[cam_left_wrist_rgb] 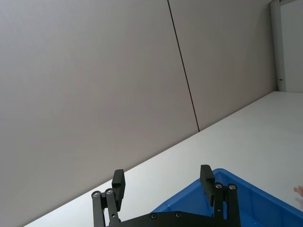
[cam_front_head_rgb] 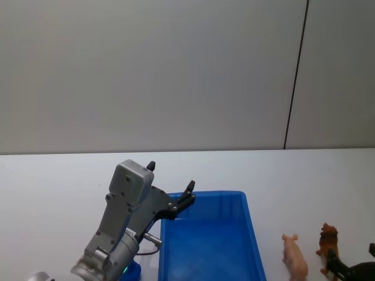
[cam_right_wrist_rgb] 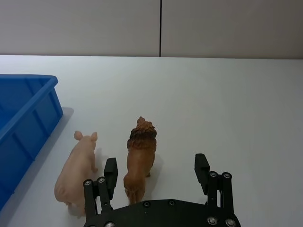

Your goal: Pick up the two dolls from the table and place them into the box.

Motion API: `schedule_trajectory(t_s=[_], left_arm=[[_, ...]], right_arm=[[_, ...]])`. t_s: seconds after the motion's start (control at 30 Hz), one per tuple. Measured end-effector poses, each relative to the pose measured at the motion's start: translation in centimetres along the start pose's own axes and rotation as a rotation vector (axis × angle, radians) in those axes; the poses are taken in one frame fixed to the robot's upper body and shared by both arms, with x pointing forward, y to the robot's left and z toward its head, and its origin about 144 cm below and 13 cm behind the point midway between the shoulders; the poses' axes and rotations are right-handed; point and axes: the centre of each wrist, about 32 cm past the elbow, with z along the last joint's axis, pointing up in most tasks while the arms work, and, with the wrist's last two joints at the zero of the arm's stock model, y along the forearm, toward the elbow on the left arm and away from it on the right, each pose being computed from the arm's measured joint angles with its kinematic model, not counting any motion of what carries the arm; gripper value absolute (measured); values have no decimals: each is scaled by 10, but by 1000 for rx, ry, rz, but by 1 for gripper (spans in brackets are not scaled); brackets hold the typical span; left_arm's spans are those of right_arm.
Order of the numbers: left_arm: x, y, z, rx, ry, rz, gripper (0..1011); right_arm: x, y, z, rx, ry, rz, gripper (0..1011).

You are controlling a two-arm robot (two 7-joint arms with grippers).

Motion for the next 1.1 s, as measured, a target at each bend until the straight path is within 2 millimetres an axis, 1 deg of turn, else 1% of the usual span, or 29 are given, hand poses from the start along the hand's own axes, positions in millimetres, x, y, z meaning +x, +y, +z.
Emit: schedule_trajectory(t_s=[0.23, 0.43, 0.53, 0.63, 0.7, 0.8, 0.83, 0.9, 0.93, 1.0, 1.1], left_arm=[[0, 0, 0, 0, 0, 0, 1001], [0, 0, 0, 0, 0, 0, 1001], [0, 0, 0, 0, 0, 0, 1001], [0, 0, 0, 0, 0, 0, 1001], [0, 0, 0, 0, 0, 0, 1001], [0, 0, 0, 0, 0, 0, 1001], [0, 0, 0, 0, 0, 0, 1001], [0, 0, 0, 0, 0, 0, 1001], [0, 0, 0, 0, 0, 0, 1001], [0, 0, 0, 0, 0, 0, 1001], [0, 0, 0, 0, 0, 0, 1001]], right_arm=[[0, 8, -8, -18, 18, 13, 994], [-1, 14, -14, -36, 40, 25, 884], [-1, 17, -18, -45, 51, 31, 781], [-2, 19, -20, -53, 61, 39, 708], [-2, 21, -22, -58, 69, 45, 628], [-3, 23, -23, -61, 78, 53, 570], [-3, 23, -24, -62, 80, 55, 508], [-4, 24, -24, -62, 84, 60, 475], [-4, 24, -24, -60, 87, 65, 418], [-5, 25, -25, -57, 90, 72, 345], [-5, 26, -24, -50, 92, 79, 288]])
